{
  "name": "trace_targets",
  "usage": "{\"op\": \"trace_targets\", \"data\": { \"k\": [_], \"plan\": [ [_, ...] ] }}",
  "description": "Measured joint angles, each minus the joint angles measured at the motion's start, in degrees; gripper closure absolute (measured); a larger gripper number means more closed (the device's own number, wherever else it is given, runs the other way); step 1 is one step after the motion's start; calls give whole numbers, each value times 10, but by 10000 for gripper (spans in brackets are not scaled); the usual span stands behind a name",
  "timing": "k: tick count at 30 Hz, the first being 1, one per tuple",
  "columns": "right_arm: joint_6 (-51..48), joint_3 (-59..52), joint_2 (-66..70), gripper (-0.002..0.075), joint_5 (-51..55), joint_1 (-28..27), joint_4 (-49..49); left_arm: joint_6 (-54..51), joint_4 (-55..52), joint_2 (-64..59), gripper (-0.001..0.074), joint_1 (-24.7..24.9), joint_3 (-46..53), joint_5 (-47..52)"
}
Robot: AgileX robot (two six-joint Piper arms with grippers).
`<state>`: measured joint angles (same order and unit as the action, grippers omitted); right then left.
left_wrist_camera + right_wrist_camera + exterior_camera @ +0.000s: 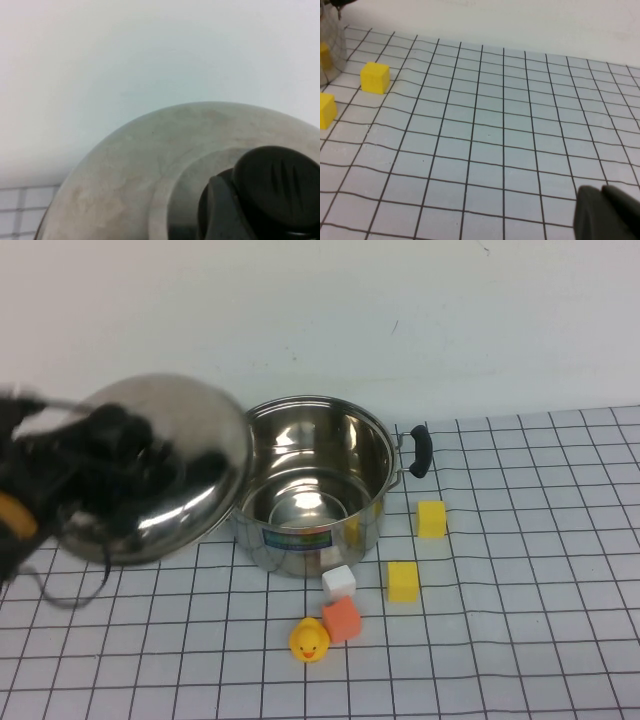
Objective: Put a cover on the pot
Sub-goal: Pick up the pot lid, then place the pot lid on the pot
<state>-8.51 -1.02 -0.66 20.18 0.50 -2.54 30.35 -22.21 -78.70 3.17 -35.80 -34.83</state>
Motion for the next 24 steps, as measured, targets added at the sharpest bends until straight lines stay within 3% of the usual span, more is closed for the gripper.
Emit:
{"op": "trace_targets", "data": {
  "k": [5, 17, 24],
  "plan": [
    [0, 0, 0, 717, 0, 0, 0, 84, -85, -38, 404, 43, -109, 53],
    [0, 0, 0, 717, 0, 0, 0, 72, -172, -229, 404, 126, -302, 112],
    [0, 0, 0, 717, 0, 0, 0, 67, -183, -294, 404, 148, -370, 125]
  ]
}}
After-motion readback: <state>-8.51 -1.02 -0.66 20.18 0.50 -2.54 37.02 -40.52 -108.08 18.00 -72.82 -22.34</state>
